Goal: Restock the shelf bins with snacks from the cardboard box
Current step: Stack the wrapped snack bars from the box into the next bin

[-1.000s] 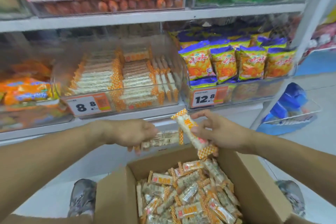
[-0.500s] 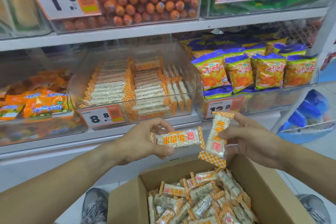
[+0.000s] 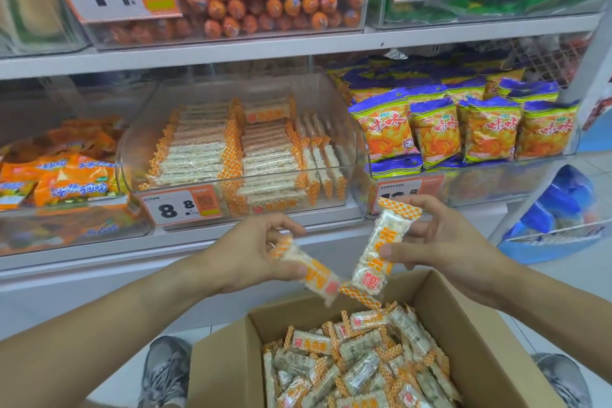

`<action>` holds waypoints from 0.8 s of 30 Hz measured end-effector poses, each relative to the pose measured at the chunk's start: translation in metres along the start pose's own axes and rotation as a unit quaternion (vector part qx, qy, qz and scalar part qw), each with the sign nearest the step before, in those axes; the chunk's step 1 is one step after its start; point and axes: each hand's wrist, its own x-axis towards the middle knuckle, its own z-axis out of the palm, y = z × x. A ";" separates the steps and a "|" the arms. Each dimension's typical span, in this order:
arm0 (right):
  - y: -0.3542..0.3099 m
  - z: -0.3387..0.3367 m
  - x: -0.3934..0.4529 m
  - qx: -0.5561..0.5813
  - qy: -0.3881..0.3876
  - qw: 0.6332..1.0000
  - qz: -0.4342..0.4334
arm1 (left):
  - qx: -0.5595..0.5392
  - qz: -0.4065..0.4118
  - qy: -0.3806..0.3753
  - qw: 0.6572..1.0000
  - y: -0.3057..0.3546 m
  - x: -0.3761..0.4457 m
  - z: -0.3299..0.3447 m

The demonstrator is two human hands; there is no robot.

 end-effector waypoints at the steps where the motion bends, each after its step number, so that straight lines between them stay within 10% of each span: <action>1: 0.001 0.000 0.000 -0.007 -0.008 1.000 0.001 | -0.023 -0.013 0.004 1.000 0.000 0.001 0.000; 11: 0.004 0.012 -0.010 0.055 -0.102 0.993 0.007 | -0.342 -0.090 -0.045 0.934 0.016 0.004 0.024; 18: 0.009 0.029 -0.014 0.023 -0.097 0.995 0.014 | -0.345 -0.112 -0.218 0.906 0.031 0.000 0.042; 24: 0.012 0.028 -0.013 -0.128 -0.049 0.989 -0.052 | -0.259 -0.051 -0.193 0.945 0.024 -0.003 0.044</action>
